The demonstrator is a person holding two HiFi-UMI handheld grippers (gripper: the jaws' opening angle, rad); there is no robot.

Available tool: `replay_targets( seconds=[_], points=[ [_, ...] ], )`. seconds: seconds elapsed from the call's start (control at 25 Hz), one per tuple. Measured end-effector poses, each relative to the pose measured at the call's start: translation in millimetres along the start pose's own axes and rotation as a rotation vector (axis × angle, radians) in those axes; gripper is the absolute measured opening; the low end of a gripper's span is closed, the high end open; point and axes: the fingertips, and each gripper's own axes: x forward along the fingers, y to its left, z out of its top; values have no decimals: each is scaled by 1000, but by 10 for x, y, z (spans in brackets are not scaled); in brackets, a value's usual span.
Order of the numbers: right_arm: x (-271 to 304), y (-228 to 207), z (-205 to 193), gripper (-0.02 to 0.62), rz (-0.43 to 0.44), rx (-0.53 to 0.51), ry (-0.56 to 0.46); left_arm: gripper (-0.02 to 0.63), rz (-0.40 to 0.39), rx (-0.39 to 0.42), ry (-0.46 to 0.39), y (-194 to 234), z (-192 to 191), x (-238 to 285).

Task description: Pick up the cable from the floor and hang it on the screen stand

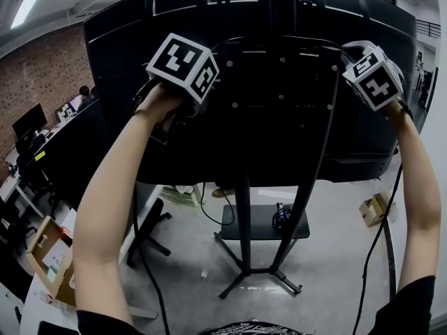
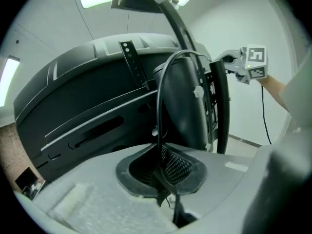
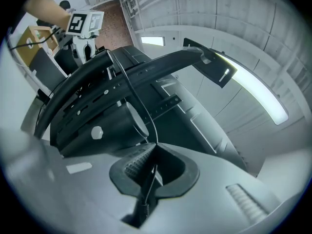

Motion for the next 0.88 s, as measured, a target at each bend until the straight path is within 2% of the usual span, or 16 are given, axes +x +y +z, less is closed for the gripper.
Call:
replay_targets(
  seconds=[0.12, 0.24, 0.32, 0.4, 0.6, 0.88],
  points=[
    [0, -8, -13, 12, -9, 31, -5, 29, -16, 7, -157, -138, -38, -50],
    [-17, -15, -14, 12, -18, 43, -6, 86, -36, -11, -278, -314, -202, -4],
    [-9, -10, -11, 12, -22, 41, -4, 78, -20, -30, -364, -383, -274, 16],
    [3, -14, -10, 12, -24, 42, -5, 77, -8, -37, -414, -433, -354, 42],
    [14, -22, -18, 12, -26, 45, 1, 83, -27, -42, -451, -608, -648, 146],
    [27, -60, -7, 12, -40, 39, -11, 81, -52, -60, -443, -760, -961, 317]
  ],
)
